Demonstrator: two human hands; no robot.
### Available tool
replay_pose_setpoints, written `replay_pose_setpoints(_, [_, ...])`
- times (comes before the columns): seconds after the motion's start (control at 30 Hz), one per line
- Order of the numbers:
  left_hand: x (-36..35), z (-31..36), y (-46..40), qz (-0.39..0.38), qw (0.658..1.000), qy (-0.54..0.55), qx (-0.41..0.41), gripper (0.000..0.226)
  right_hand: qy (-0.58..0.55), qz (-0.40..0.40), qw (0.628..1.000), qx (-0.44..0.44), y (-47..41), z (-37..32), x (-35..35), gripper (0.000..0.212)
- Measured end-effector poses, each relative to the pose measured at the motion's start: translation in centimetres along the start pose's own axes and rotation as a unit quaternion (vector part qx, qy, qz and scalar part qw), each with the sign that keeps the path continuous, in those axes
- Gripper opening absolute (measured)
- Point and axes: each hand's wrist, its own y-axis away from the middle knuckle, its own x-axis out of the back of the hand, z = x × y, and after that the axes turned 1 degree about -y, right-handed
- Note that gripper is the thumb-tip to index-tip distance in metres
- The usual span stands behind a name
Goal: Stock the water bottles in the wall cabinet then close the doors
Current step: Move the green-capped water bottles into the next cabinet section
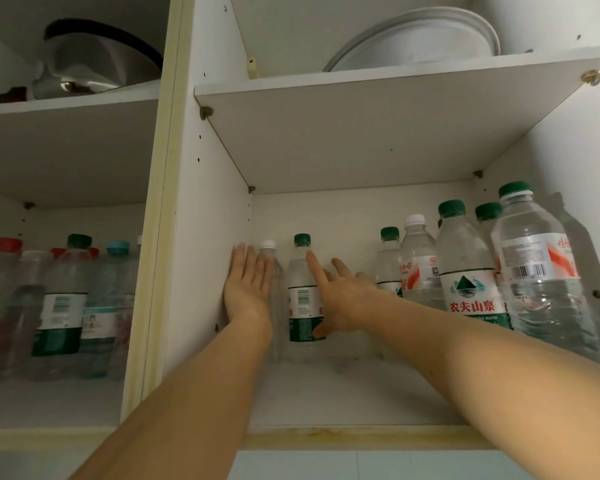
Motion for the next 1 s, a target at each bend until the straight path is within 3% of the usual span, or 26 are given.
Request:
replay_pose_setpoints(0.37, [0.0, -0.2, -0.3, 0.011, 1.0, -0.005, 0.004, 0.133, 0.063, 0.038, 0.997, 0.014, -0.9, -0.6, -1.3, 0.137])
replay_pose_setpoints(0.63, [0.2, -1.0, 0.7, 0.093, 0.993, 0.065, -0.014, 0.139, 0.006, 0.023, 1.0, 0.019, 1.3, -0.6, 0.5, 0.131])
replay_pose_setpoints(0.77, [0.7, -1.6, 1.3, 0.154, 0.976, 0.15, -0.031, 0.115, 0.0, 0.058, 0.998, 0.036, 3.8, -0.4, 2.7, 0.109])
replay_pose_setpoints(0.87, [1.7, -1.9, 2.1, 0.189, 0.952, 0.237, -0.046, 0.09, 0.08, 0.137, 0.983, 0.095, 6.7, 0.1, 4.2, 0.081])
replay_pose_setpoints(1.0, [4.0, -1.5, 4.1, 0.213, 0.891, 0.398, -0.055, 0.076, 0.091, 0.242, 0.961, 0.102, 10.8, 2.0, 6.3, 0.045])
